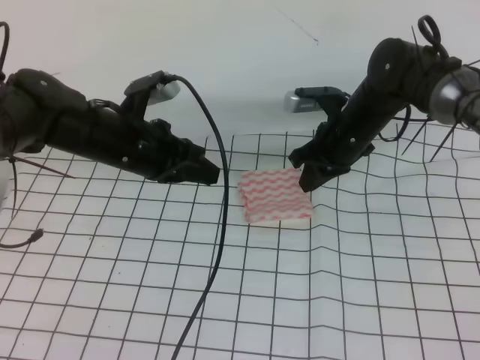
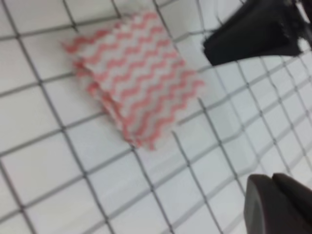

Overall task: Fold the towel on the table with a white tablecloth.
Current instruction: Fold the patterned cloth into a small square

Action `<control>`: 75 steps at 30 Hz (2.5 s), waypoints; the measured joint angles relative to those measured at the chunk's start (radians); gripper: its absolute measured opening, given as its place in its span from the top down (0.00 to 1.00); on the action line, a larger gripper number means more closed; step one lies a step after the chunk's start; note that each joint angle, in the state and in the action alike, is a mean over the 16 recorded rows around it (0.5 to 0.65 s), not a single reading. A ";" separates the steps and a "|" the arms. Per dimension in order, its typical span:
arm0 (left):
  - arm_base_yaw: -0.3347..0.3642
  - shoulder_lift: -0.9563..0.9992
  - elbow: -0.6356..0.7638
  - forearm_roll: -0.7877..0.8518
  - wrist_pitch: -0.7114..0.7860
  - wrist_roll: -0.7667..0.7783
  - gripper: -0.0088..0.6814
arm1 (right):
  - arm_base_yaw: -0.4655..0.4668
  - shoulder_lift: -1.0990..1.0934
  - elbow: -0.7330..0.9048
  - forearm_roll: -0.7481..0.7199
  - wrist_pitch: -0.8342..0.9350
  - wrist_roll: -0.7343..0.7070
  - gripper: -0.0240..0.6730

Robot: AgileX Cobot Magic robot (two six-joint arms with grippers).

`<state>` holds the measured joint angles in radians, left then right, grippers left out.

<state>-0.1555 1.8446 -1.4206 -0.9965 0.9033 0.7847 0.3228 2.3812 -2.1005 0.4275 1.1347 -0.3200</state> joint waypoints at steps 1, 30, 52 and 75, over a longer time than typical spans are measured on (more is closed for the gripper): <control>0.000 -0.005 0.000 0.006 0.006 -0.003 0.99 | 0.000 -0.002 -0.001 -0.001 -0.001 0.003 0.90; 0.121 -0.916 0.568 0.119 -0.238 -0.058 0.99 | -0.001 -0.712 -0.004 -0.393 -0.080 0.087 0.91; 0.119 -1.182 0.820 0.070 -0.293 -0.085 0.99 | -0.001 -1.577 0.633 -0.513 -0.285 0.066 0.92; 0.119 -1.182 0.820 0.063 -0.241 -0.061 0.99 | -0.001 -2.052 1.664 -0.421 -0.871 0.051 0.93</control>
<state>-0.0364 0.6627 -0.6009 -0.9334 0.6622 0.7239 0.3221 0.3295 -0.4368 0.0060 0.2635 -0.2692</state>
